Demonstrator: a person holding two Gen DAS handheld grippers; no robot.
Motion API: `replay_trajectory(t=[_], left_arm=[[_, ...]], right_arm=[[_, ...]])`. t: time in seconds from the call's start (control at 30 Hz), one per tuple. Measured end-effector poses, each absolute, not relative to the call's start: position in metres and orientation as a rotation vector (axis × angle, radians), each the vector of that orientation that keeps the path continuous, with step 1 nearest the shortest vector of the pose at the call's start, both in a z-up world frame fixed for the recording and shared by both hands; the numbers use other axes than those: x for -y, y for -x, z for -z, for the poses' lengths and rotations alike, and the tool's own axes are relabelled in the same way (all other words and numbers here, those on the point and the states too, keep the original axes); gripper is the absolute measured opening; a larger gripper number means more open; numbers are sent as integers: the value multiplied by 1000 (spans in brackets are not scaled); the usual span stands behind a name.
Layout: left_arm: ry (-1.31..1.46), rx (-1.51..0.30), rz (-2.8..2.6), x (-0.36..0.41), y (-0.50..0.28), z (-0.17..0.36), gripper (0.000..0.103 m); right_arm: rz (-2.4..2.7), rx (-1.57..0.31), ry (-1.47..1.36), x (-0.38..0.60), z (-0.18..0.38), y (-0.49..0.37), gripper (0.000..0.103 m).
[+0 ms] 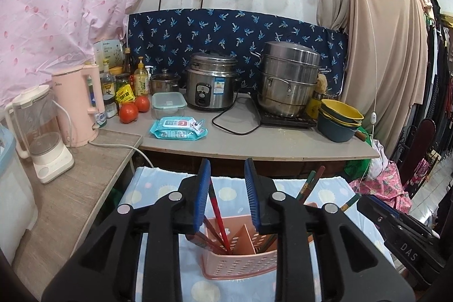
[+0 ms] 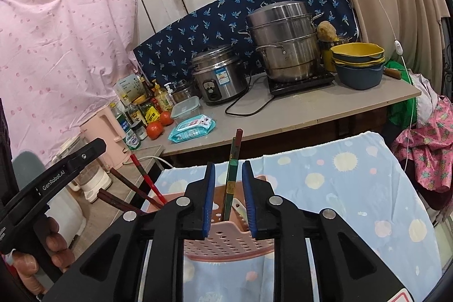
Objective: Organize utensils
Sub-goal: 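Open both tools to drop the chopsticks into the basket, then move both open tools down to the gold spoon and last red chopstick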
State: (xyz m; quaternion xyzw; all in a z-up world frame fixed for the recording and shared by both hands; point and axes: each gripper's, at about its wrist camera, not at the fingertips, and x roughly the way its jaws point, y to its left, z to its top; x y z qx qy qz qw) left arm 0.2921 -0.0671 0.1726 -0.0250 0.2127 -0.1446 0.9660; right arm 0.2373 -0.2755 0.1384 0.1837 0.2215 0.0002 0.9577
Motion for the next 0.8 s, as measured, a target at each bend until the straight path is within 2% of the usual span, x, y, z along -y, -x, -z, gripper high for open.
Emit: replay_trajectory(t=[0.2,0.27,0.8], left_arm=[[53,-453,295,63,-273,-164,25],[53,-470,299,59,-261,-156,31],[21,-728,297,39,-162,-46,34]], right_arm=[[-16,-478,-353,267,-131,-216,21],[-17,-496,-337,263,-124,-205,22],[-65,-840,-213,215,0,-86,24]])
